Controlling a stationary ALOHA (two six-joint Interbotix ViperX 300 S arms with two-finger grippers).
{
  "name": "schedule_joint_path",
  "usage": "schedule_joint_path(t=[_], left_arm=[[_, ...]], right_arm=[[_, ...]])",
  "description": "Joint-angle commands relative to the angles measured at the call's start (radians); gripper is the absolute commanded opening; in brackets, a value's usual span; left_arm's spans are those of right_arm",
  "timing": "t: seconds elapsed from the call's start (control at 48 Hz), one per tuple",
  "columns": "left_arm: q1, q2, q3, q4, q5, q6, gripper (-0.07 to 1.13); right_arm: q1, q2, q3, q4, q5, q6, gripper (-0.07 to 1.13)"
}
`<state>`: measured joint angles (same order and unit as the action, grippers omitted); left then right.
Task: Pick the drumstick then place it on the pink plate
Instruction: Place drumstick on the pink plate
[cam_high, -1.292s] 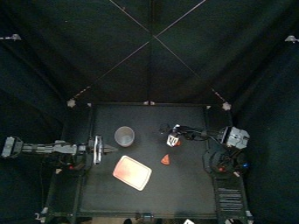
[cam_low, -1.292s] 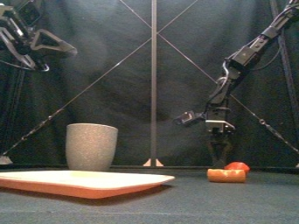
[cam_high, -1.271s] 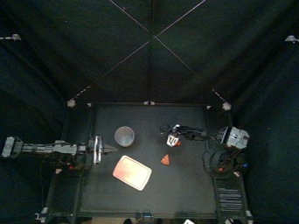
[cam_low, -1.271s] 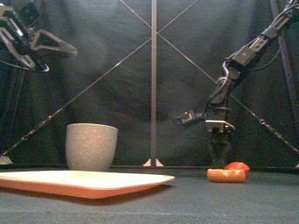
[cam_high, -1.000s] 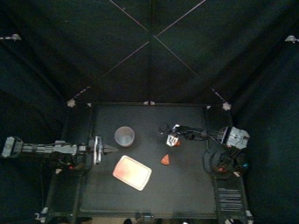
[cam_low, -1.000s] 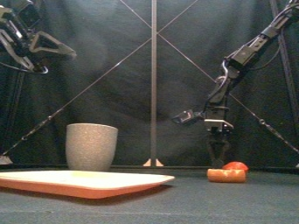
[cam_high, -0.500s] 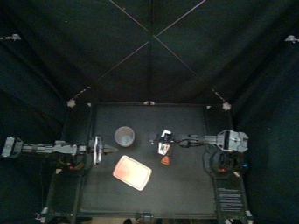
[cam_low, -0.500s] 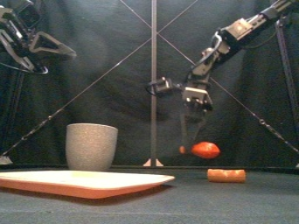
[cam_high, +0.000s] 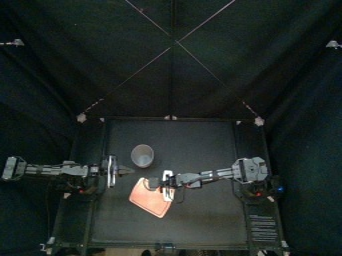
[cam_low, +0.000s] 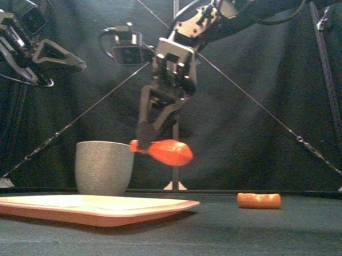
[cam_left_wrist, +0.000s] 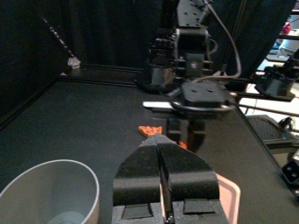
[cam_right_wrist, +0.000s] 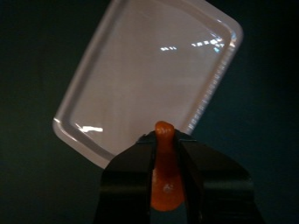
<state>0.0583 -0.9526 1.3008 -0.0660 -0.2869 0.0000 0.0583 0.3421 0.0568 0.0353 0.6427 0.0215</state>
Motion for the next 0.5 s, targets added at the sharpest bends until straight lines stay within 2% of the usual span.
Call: schedule_joint_path(t=[0.021,0.354,0.5], left_arm=[[0.003,0.005,-0.009,-0.003,-0.005,0.000,-0.02],[0.003,0.005,-0.005,-0.003,-0.005,-0.002,-0.02],[0.003,0.006,0.002,-0.003,-0.005,-0.002,-0.02]], right_arm=[[0.023,0.018,-0.101,0.012,0.003,0.002,0.40],[0.031,0.132,-0.233,0.003,0.008,0.011,0.43],[0.032,0.140,-0.249,-0.006,0.006,0.031,0.52]])
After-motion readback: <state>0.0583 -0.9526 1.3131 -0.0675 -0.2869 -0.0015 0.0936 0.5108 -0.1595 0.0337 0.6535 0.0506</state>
